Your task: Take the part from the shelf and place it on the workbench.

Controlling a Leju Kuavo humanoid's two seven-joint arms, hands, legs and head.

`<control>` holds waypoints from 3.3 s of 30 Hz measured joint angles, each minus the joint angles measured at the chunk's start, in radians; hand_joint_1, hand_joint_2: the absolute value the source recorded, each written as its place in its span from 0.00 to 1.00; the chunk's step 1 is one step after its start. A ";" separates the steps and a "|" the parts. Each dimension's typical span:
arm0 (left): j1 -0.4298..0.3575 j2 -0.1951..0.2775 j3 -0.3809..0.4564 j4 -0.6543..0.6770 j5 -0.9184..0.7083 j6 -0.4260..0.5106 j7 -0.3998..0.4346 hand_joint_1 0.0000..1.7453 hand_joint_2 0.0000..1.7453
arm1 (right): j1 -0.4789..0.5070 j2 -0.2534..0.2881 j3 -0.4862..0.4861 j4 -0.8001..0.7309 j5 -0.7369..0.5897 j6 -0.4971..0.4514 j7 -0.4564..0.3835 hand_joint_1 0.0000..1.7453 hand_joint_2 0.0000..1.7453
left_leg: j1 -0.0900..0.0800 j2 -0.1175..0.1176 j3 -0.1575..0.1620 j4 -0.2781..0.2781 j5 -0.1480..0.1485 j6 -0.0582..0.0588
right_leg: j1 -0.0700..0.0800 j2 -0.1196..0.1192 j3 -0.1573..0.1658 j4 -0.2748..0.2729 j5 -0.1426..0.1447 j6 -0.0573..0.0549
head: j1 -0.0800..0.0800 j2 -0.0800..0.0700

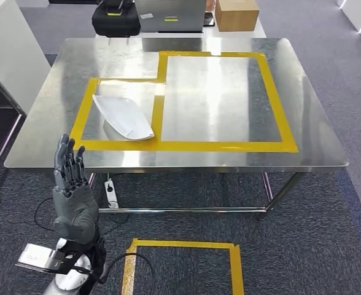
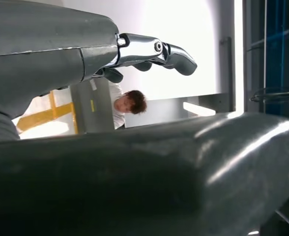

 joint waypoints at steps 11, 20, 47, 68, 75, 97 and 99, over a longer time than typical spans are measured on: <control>0.079 0.001 0.075 0.019 0.024 0.009 0.001 0.00 0.00 | 0.008 0.000 -0.004 0.006 -0.005 -0.002 0.002 0.00 0.00 | 0.004 -0.002 -0.083 0.253 -0.171 -0.053 | 0.005 -0.009 0.068 -0.203 0.033 -0.058 | -0.005 0.000; 0.044 -0.003 0.257 0.440 -0.037 -0.020 0.153 0.00 0.00 | 0.010 0.001 -0.006 0.006 -0.009 -0.001 0.002 0.00 0.00 | -0.008 -0.002 0.140 -0.025 -0.093 -0.014 | 0.014 -0.006 -0.012 -0.183 0.105 -0.034 | -0.004 0.000; -0.047 -0.051 0.443 1.541 -0.212 -0.270 0.582 0.00 0.00 | 0.011 -0.011 0.014 0.010 0.064 -0.027 0.030 0.00 0.00 | 0.004 -0.002 0.106 0.088 -0.092 -0.040 | 0.017 -0.013 -0.003 -0.181 0.086 -0.056 | -0.004 0.000; -0.057 -0.070 0.445 1.560 -0.217 -0.261 0.626 0.00 0.00 | 0.002 -0.020 0.019 0.011 0.035 -0.033 0.062 0.00 0.00 | -0.001 0.068 -0.023 0.032 0.007 -0.036 | 0.010 -0.040 0.152 -0.224 -0.030 -0.043 | 0.002 0.000; -0.053 -0.070 0.444 1.564 -0.225 -0.260 0.626 0.00 0.00 | 0.004 -0.022 0.018 0.011 0.035 -0.027 0.070 0.00 0.00 | 0.004 -0.002 -0.040 0.240 -0.122 -0.042 | 0.015 0.029 0.117 -0.214 0.005 -0.058 | 0.000 0.000; -0.060 -0.076 0.443 1.570 -0.242 -0.263 0.629 0.00 0.00 | -0.003 -0.026 0.018 0.011 0.031 -0.015 0.103 0.00 0.00 | -0.007 0.110 0.090 -0.001 -0.066 -0.025 | 0.019 -0.054 0.045 -0.183 0.043 -0.037 | 0.004 0.000; -0.062 -0.076 0.442 1.570 -0.245 -0.263 0.629 0.00 0.00 | -0.001 -0.026 0.017 0.011 0.030 -0.014 0.109 0.00 0.00 | -0.003 0.078 0.079 0.035 -0.097 -0.034 | 0.015 -0.033 0.041 -0.185 0.050 -0.050 | 0.002 0.000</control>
